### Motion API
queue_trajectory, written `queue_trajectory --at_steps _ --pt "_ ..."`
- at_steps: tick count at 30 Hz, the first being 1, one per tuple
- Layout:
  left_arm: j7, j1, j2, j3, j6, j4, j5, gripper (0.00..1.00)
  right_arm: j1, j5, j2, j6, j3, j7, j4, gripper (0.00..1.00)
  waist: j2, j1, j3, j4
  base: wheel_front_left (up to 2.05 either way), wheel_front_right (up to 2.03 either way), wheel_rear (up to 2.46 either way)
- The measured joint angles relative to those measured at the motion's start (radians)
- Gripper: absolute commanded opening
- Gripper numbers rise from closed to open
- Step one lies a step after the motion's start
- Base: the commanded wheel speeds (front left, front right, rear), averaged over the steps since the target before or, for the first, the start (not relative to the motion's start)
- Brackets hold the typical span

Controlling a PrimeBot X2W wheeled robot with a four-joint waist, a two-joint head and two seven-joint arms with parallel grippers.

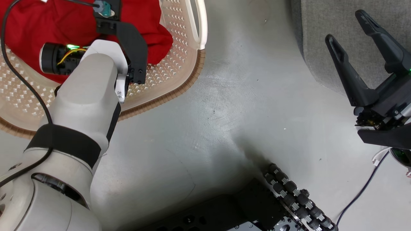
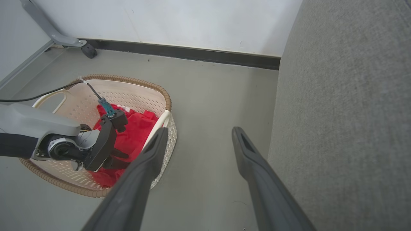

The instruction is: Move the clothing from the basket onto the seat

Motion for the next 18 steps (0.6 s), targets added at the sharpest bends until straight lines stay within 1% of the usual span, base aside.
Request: queue_trajectory --at_steps 8,9,10,11,12,13,14,18 --pt "-0.001 -0.001 0.001 0.010 0.000 0.001 0.029 1.00 -0.003 -0.005 0.000 0.000 -0.002 -0.001 0.000 1.00 0.0000 0.0000 0.011 -0.008 0.00 0.00 0.00" --pt "-0.001 -0.001 0.001 0.012 0.000 0.001 0.034 0.96 -0.003 -0.005 0.001 0.000 -0.002 -0.001 0.000 1.00 -0.0001 0.0000 0.011 -0.009 0.00 0.00 0.00" --pt "-0.001 -0.001 0.001 0.013 0.000 0.001 0.035 0.80 -0.004 -0.005 0.001 0.000 -0.002 -0.001 0.000 1.00 -0.0001 0.0000 0.012 -0.010 0.00 0.00 0.00" --pt "-0.002 -0.001 0.001 0.014 0.000 0.001 0.036 0.67 -0.004 -0.005 0.001 0.000 -0.003 -0.001 0.000 1.00 -0.0001 0.0000 0.013 -0.011 0.00 0.00 0.00" --pt "-0.002 -0.001 0.001 0.014 0.000 0.001 0.041 0.48 -0.004 -0.005 0.002 0.000 -0.003 -0.001 0.000 1.00 0.0000 0.0000 0.014 -0.011 0.00 0.00 0.00" --pt "-0.003 -0.001 0.001 0.014 0.000 0.001 0.046 0.36 -0.005 -0.005 0.002 0.000 -0.003 -0.001 0.000 1.00 -0.0001 0.0000 0.014 -0.012 0.00 0.00 0.00" --pt "-0.010 -0.001 0.001 0.014 0.000 0.001 0.048 0.00 -0.005 -0.005 0.002 0.000 -0.003 -0.001 0.000 1.00 0.0000 0.0000 0.015 -0.013 0.00 0.00 0.00" --pt "-0.023 0.000 0.001 0.024 0.000 0.002 0.055 0.00 -0.011 -0.005 0.010 0.000 -0.003 -0.001 0.008 1.00 0.0000 0.0000 0.014 -0.015 0.00 0.00 0.00"
